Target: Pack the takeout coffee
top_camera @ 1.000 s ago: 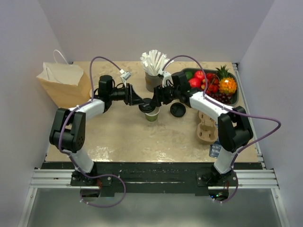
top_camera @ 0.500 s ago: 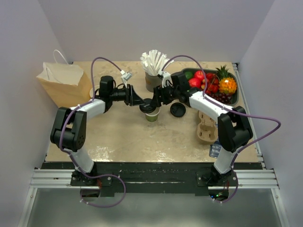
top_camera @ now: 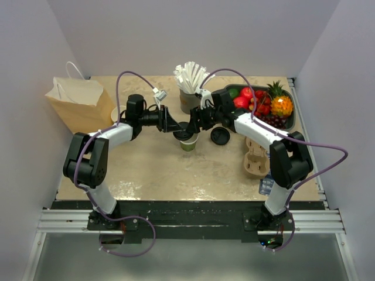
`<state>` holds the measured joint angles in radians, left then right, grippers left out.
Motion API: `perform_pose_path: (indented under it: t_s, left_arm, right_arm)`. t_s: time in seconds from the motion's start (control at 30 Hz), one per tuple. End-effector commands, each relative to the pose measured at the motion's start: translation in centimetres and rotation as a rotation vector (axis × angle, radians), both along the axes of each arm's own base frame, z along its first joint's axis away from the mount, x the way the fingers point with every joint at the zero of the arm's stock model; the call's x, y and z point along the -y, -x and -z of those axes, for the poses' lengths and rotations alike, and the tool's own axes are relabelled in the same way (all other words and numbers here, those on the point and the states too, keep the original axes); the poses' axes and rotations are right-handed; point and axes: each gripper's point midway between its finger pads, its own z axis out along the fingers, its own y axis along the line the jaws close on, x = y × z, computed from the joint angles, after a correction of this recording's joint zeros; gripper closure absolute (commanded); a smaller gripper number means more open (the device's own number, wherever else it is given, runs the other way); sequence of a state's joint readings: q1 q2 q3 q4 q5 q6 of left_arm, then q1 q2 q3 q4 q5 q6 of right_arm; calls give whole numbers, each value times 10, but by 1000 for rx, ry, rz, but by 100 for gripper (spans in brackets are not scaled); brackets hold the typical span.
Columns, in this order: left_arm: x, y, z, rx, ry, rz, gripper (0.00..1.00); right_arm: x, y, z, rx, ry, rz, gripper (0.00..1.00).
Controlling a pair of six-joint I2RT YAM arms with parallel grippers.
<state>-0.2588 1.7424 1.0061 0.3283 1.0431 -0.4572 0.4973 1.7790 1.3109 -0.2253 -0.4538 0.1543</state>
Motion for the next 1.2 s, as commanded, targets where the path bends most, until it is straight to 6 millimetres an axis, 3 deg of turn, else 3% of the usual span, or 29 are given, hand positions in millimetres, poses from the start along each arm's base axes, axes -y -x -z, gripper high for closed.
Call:
perform_pose_path:
  t_s: [0.0, 0.2, 0.37, 0.5, 0.73, 0.93, 1.17]
  left_arm:
    - [3, -1, -21, 78, 22, 8, 52]
    - [-4, -21, -40, 160, 6, -32, 53]
    - [-20, -46, -33, 166, -63, -129, 51]
    - [-21, -44, -21, 120, -67, -145, 51]
    - [-17, -35, -21, 113, -36, -119, 50]
    - [-13, -27, -34, 121, 17, -78, 50]
    - [-16, -28, -25, 96, -8, -115, 51]
  right_arm:
    - [6, -1, -21, 59, 19, 6, 32]
    - [6, -2, -23, 61, 19, 6, 32]
    - [6, -2, -22, 58, 21, 5, 32]
    - [6, -2, -22, 61, 22, 4, 32]
    - [4, -3, -22, 62, 18, 7, 32]
    - [2, -6, -27, 69, 6, 5, 32]
    - [0, -8, -30, 76, -3, 7, 32]
